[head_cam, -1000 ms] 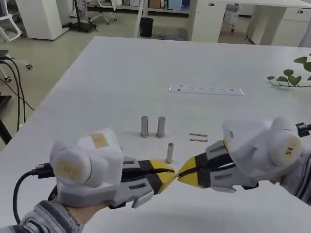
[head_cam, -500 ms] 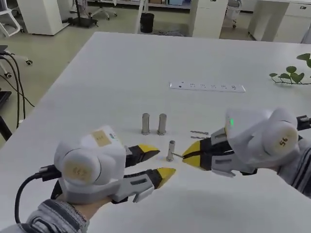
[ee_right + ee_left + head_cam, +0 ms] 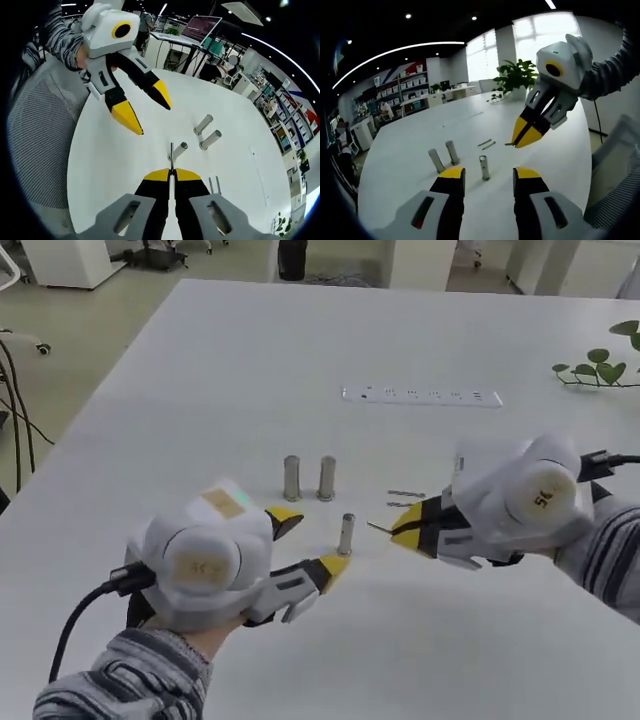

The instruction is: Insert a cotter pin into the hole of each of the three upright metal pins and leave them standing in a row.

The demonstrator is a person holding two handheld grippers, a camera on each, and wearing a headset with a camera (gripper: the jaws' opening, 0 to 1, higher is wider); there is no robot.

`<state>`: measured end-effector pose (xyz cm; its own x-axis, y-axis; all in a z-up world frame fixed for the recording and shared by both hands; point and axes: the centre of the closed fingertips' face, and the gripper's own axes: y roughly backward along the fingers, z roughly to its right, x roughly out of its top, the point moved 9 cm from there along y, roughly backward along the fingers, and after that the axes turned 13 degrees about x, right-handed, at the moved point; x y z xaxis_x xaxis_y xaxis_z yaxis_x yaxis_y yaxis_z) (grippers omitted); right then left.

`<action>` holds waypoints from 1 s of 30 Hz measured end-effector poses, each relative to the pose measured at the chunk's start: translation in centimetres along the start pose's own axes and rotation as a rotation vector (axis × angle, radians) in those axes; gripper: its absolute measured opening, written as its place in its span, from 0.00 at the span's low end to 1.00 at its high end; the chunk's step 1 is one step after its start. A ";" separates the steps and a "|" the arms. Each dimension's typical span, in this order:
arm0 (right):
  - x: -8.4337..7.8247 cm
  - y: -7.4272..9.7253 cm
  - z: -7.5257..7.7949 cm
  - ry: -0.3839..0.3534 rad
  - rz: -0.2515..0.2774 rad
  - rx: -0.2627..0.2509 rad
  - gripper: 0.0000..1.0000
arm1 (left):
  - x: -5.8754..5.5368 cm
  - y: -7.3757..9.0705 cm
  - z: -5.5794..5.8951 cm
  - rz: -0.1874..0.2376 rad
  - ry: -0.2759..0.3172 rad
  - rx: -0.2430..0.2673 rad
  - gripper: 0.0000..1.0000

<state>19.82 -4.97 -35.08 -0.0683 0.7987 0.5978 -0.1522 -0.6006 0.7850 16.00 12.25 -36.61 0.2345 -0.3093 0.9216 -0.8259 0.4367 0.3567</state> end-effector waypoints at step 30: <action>-1.6 -3.7 3.9 0.097 -0.095 0.064 0.00 | -2.7 -6.5 1.6 -0.131 0.177 0.110 0.24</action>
<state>24.31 -4.13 -38.35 -0.1518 0.8499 0.5046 -0.0992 -0.5210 0.8478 19.92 8.89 -41.69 0.4214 -0.1999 0.8846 -0.8310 0.3054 0.4649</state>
